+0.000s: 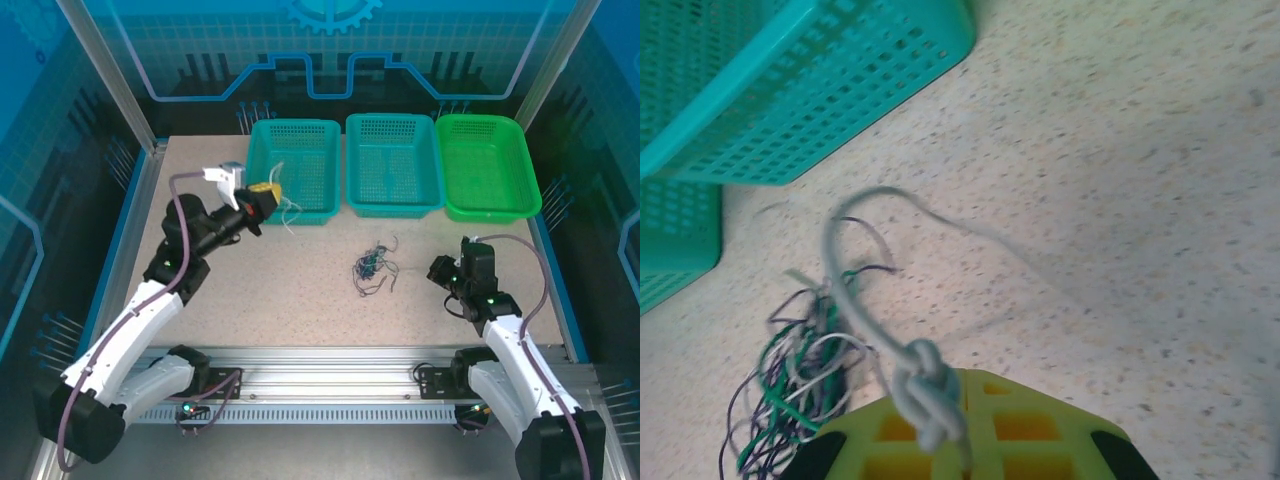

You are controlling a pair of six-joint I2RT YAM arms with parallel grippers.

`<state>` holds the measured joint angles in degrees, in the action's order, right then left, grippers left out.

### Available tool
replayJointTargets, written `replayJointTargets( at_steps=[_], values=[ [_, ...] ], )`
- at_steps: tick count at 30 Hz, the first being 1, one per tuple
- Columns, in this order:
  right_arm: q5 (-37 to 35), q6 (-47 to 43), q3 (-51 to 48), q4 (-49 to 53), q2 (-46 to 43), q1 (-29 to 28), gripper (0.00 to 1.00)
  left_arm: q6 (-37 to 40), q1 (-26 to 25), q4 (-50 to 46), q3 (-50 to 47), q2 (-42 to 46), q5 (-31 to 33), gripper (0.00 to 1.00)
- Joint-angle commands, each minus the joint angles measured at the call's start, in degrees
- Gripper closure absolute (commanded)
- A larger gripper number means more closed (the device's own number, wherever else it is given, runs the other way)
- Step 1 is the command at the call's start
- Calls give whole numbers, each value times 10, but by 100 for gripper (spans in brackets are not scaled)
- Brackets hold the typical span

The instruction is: Untangle the cables

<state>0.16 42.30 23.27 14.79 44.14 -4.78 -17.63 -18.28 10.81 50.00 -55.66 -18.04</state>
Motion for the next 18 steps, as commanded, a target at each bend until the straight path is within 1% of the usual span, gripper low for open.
replayJointTargets(
  at_steps=[1,4,7,10,14,18],
  values=[
    [58,5,-4,-49,12,-8,100,39,13,-81,80,-35,25,100],
    [54,-3,5,-50,20,-27,100,45,32,-83,166,-101,30,100],
    [55,-7,7,-50,14,-36,100,29,58,-59,231,-177,17,100],
    [60,-13,9,-39,2,-39,100,29,73,-52,284,-249,21,100],
    [68,-21,17,-26,-13,-47,100,-1,91,-17,317,-336,16,100],
    [76,-26,30,-20,-19,-61,100,-5,93,-10,334,-403,23,99]
  ],
)
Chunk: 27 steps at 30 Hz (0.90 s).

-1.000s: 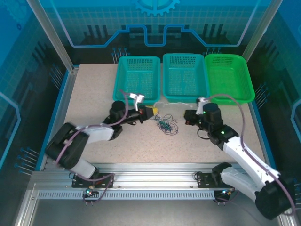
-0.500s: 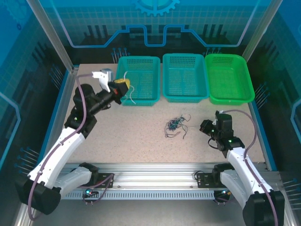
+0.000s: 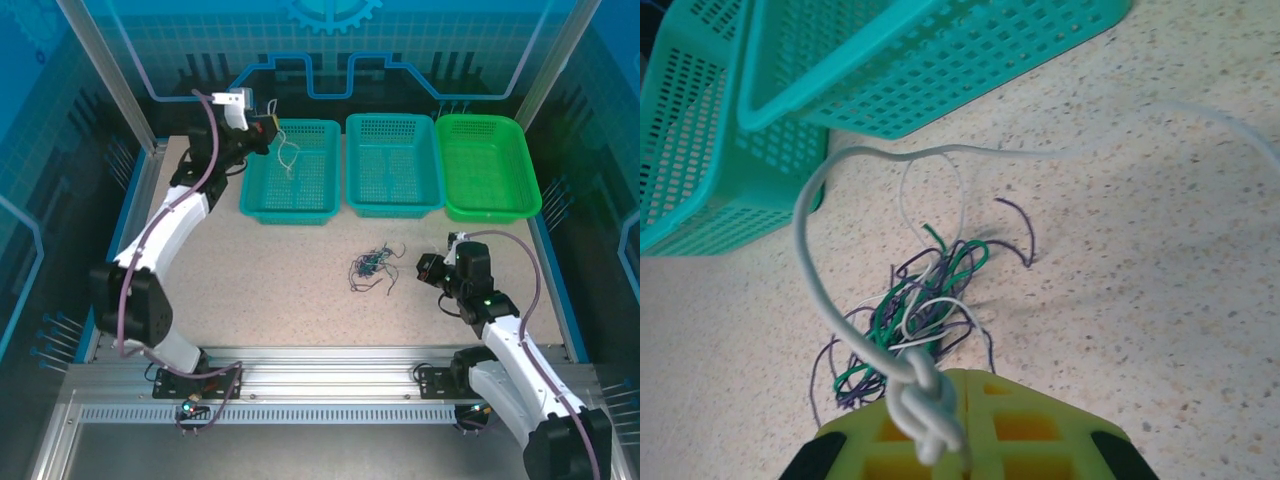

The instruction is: Untangle the cables

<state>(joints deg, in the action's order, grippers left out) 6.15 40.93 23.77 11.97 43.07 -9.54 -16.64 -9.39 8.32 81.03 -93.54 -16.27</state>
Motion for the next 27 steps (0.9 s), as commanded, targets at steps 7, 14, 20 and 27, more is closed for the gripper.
replayJointTargets(
  at_steps=[7,14,20,27],
  values=[
    [63,-53,100,32,21,-44,100,-37,4,22,-19,-16,-8,44],
    [121,-94,215,39,113,-98,100,-28,-42,105,-149,125,-153,41],
    [144,-60,315,39,204,-124,100,126,-201,134,-275,193,-180,33],
    [136,34,362,3,238,-130,100,52,-253,316,-322,58,-188,24]
  ],
)
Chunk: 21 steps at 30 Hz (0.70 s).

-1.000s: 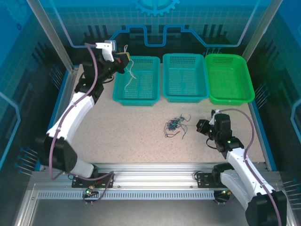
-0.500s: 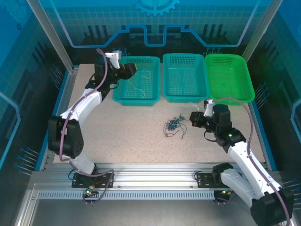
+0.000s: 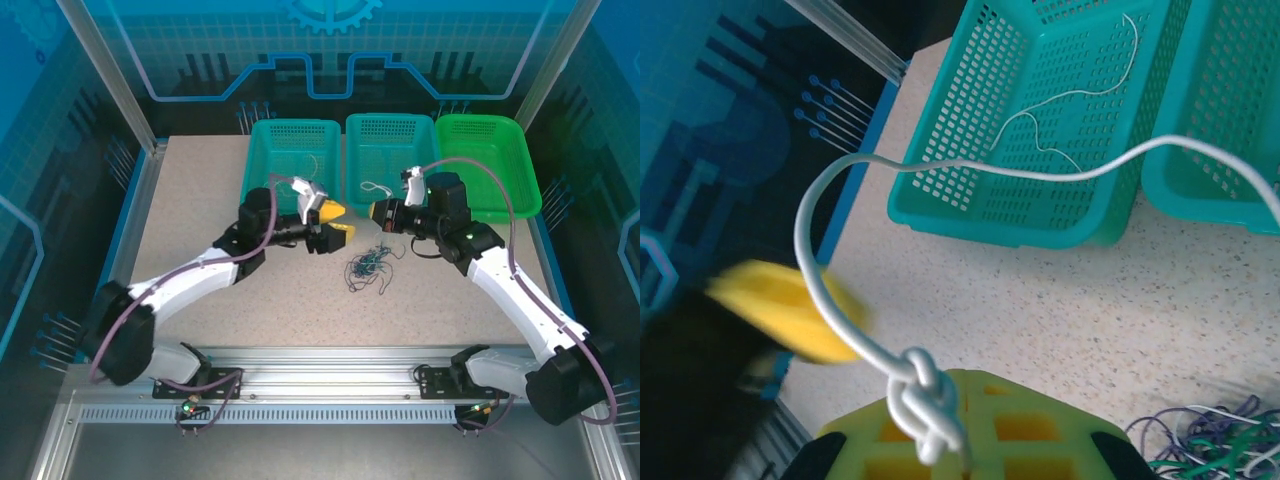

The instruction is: Untangle the cables

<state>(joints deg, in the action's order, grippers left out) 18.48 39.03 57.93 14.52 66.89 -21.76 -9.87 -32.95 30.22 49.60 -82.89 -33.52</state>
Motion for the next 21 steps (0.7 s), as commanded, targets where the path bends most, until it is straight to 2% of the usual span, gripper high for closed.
replayJointTargets(
  at_steps=[1,4,6,7,8,9,10,11,12,14,16,17,20,21],
  values=[
    [15,65,22,-34,-1,-11,100,-29,-25,127,-1,-79,-15,21],
    [10,78,33,-40,-3,-21,100,-71,-36,194,33,-165,-10,12],
    [4,79,40,-35,-6,-26,100,-97,-40,213,63,-214,-14,11],
    [0,79,42,-31,-7,-27,100,-109,-42,230,72,-232,-15,14],
    [-4,79,42,-27,-9,-28,100,-118,-44,243,77,-244,-14,21],
    [-9,77,43,-21,-10,-27,100,-130,-44,256,81,-252,-15,36],
    [-20,73,44,-12,-12,-26,100,-138,-44,266,81,-254,-15,64],
    [-32,68,44,-3,-14,-25,100,-141,-44,269,78,-250,-13,87],
    [-50,59,43,9,-15,-24,98,-141,-44,270,72,-238,-9,100],
    [-84,29,37,35,-14,-22,91,-149,-43,269,60,-211,3,100],
    [-127,-15,26,69,-16,-23,73,-170,-41,253,54,-179,18,100],
    [-150,-30,16,80,-22,-22,71,-176,-41,240,54,-164,27,100],
    [-254,-76,-69,57,-61,-23,64,-186,-41,180,60,-128,65,100],
    [-293,-75,-116,43,-80,-21,54,-188,-42,165,62,-120,73,100]
  ],
)
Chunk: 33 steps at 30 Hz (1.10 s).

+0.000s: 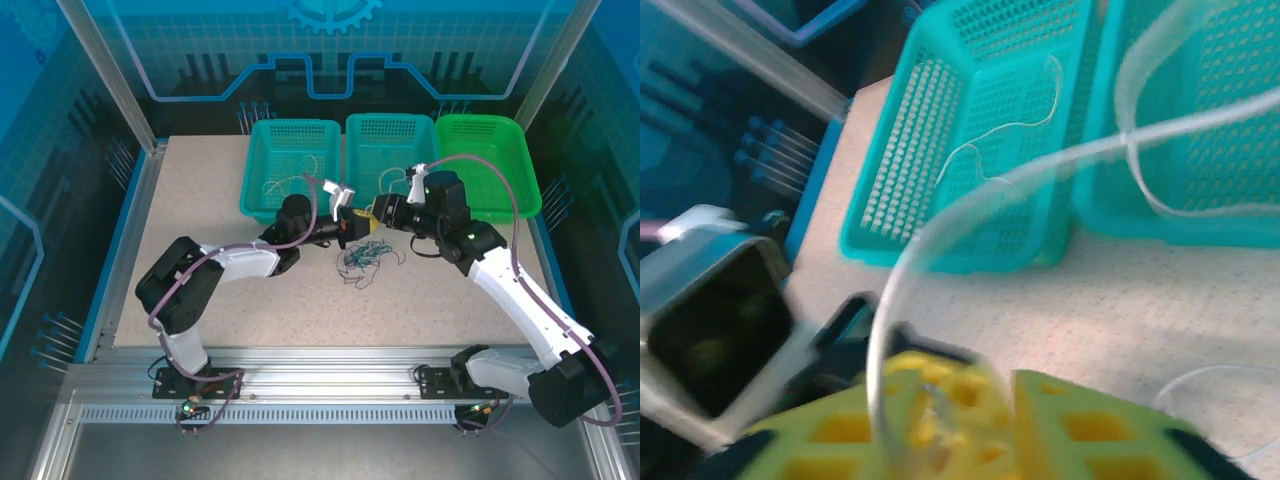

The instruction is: Untangle the cables

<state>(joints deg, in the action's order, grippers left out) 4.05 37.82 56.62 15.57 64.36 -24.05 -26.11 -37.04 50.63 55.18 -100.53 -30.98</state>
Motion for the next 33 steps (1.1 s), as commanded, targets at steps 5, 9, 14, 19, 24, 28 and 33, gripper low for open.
replayJointTargets(
  at_steps=[5,9,14,19,24,28,33],
  values=[
    [-114,-99,-271,-100,-135,1,41,-31,-2,-71,16,78,46,100],
    [23,-103,-277,-151,-114,0,23,-29,-5,-83,21,94,32,100],
    [122,-68,-237,-219,-36,-2,17,-22,-9,-103,30,100,20,100],
    [134,-134,-216,-306,57,-25,24,-37,-19,-89,30,122,0,100],
    [150,-121,-197,-351,136,-25,63,-21,-18,-125,21,170,22,100],
    [68,-93,-199,-300,149,-22,86,24,-13,-225,12,247,116,100],
    [-31,-37,-223,-202,143,12,93,79,37,-386,7,368,261,100]
  ],
)
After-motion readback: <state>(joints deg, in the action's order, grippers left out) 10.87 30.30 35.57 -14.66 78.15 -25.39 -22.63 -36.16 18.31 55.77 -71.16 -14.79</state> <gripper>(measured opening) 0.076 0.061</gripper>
